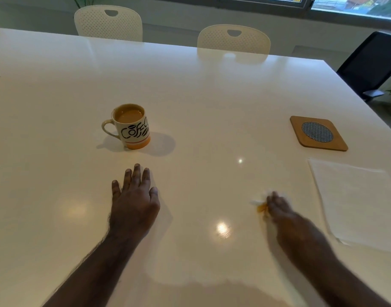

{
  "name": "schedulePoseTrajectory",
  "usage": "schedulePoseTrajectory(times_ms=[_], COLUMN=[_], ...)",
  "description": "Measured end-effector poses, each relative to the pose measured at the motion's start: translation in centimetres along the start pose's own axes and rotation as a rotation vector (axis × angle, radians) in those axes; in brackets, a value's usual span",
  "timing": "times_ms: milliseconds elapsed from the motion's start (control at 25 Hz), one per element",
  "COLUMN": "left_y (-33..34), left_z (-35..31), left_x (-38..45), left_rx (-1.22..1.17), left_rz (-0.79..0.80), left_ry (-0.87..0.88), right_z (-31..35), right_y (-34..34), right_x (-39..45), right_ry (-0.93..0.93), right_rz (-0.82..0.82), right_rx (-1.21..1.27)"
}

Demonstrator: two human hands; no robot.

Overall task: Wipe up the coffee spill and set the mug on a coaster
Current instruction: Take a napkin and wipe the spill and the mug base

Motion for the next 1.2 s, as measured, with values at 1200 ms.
schedulePoseTrajectory(times_ms=[1200], left_y=[-0.2], left_z=[-0.1], left_x=[0.0], left_rx=[-0.006], left_rz=[0.003], left_ry=[0.005], right_z=[1.8], right_y=[2.3], right_x=[4.7], right_ry=[0.128], right_rz=[0.103], right_rx=[0.037])
Point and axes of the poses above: each hand's wrist, its own x-axis towards the middle knuckle, its own y-axis out of the palm, z = x × y, the point moved 3 cm from there along x, towards the middle knuckle, and after that the axes turned 6 degrees about y, right-handed, at the moved point
